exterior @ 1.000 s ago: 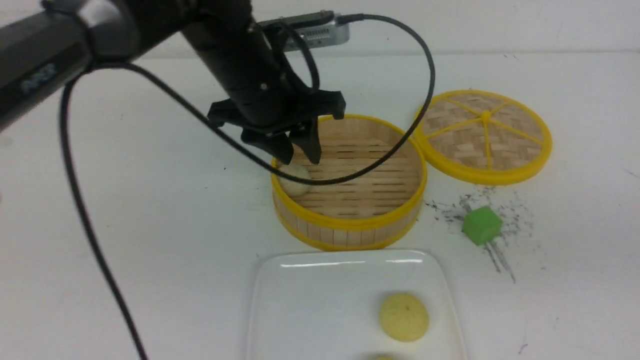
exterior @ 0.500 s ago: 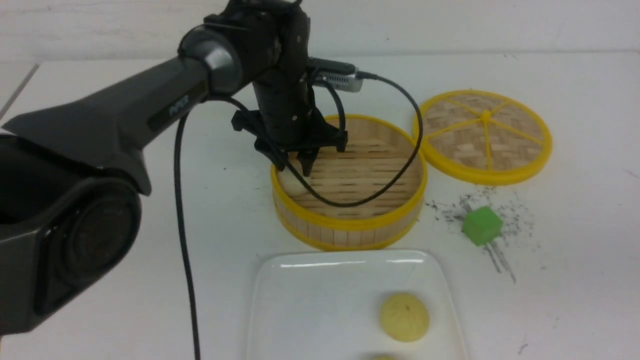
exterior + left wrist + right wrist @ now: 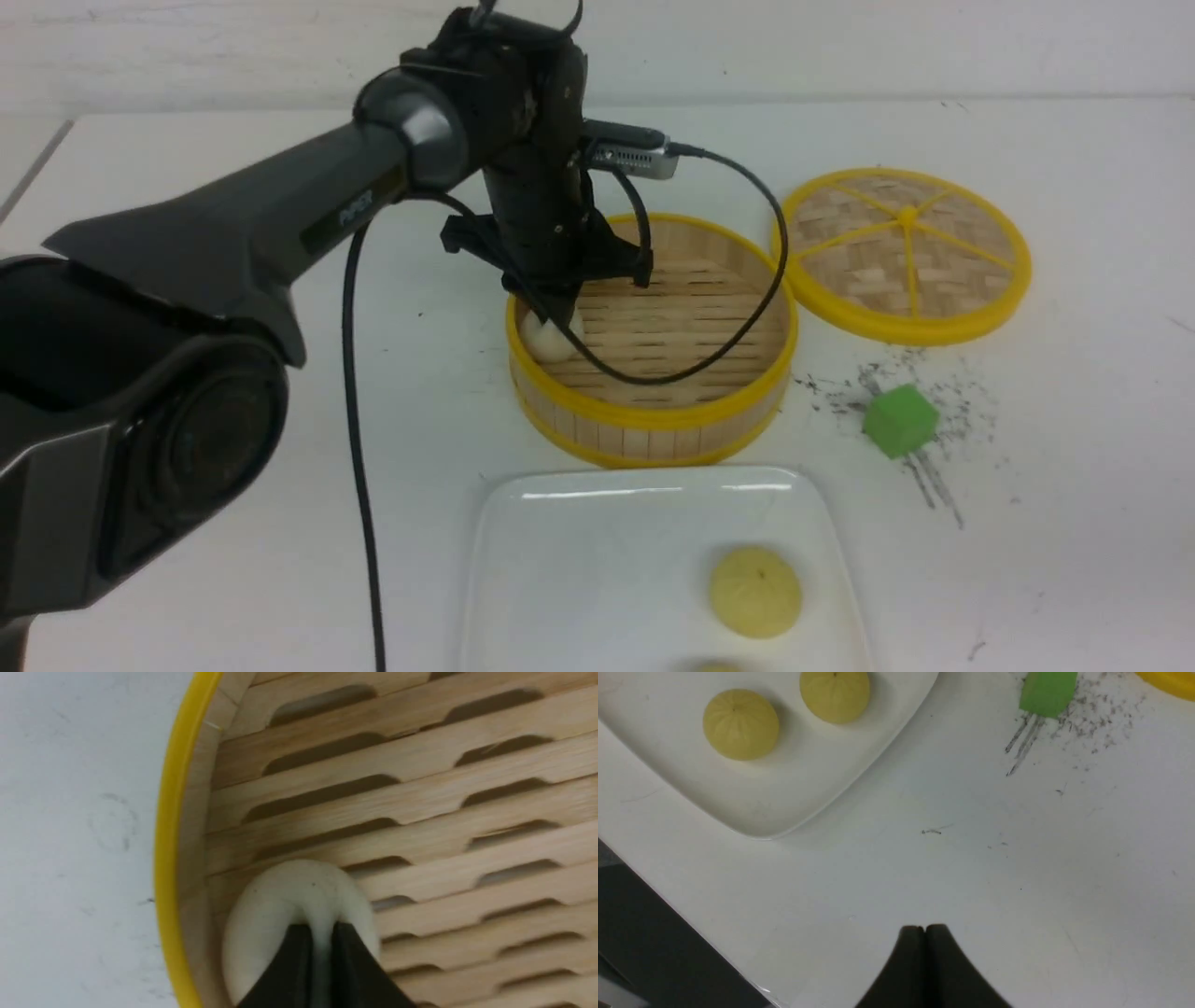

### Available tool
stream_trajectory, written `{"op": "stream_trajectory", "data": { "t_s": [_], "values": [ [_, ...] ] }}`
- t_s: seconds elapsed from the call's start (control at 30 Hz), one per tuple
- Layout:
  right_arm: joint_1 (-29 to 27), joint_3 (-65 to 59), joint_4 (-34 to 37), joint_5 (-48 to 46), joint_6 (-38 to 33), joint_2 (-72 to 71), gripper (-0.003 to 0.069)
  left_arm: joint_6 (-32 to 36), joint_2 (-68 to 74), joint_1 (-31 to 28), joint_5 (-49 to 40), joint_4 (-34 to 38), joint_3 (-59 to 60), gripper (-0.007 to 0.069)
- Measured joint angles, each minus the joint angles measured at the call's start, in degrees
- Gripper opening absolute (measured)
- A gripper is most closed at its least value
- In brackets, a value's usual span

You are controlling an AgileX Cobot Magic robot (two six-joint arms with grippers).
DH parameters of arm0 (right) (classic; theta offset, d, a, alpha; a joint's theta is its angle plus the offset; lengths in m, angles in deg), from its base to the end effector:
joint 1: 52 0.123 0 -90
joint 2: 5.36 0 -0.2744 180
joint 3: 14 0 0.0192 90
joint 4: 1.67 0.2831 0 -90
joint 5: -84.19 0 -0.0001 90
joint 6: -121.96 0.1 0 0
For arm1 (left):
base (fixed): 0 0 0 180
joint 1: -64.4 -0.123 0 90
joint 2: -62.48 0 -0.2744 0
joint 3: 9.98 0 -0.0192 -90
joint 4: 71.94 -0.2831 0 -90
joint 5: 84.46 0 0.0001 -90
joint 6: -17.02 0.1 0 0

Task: Put the steamed buns into the plate on the white tablecloth.
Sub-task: 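Carry the bun from the bamboo steamer to the plate with the left gripper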

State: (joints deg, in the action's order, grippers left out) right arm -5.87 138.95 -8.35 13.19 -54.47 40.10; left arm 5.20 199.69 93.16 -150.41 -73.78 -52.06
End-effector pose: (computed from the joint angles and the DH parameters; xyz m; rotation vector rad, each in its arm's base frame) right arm 0.0987 0.0868 0.3421 -0.9116 2.3350 0.2075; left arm 0.4550 -0.2464 0.2086 0.4266 2.7861 -0.1212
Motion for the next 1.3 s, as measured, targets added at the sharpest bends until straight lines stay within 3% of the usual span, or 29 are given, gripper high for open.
{"op": "stream_trajectory", "data": {
  "t_s": [0.2, 0.4, 0.57, 0.83, 0.9, 1.13, 1.27, 1.3],
  "values": [
    [0.0, 0.0, 0.0, 2.6, 0.0, 0.0, -0.0003, 0.3, -6.1, 0.0, -4.8, 9.1, -11.6, 0.0024],
    [0.0, 0.0, 0.0, 4.2, 0.0, 0.0, 0.0000, 1.9, -16.2, 0.1, -5.0, 11.3, -15.8, 0.0024],
    [0.0, 0.0, 0.0, 4.3, 0.1, 0.0, 0.0004, 1.8, -26.6, 0.8, -5.0, 15.0, -1.4, 0.0026],
    [0.0, 0.0, -0.1, 4.5, 0.2, 0.0, 0.0010, 2.5, -34.2, 10.9, -4.6, 12.2, 33.5, 0.0031],
    [0.0, 0.0, 0.1, 4.5, 0.2, 0.0, 0.0013, 1.2, -33.6, 13.6, -1.1, 10.8, 41.7, 0.0034],
    [0.0, 0.0, 1.4, 4.5, 2.2, -0.1, 0.0018, -3.2, -30.7, 16.5, 12.3, 7.9, 49.4, 0.0059],
    [0.0, 0.0, 2.5, 3.8, 3.0, -1.5, 0.0020, -4.1, -29.1, 16.6, 15.1, 6.8, 49.5, 0.0123],
    [0.0, 0.0, 3.1, 2.4, 3.2, -3.0, 0.0022, -4.3, -28.2, 16.6, 15.9, 6.3, 49.5, 0.0183]
  ]
}}
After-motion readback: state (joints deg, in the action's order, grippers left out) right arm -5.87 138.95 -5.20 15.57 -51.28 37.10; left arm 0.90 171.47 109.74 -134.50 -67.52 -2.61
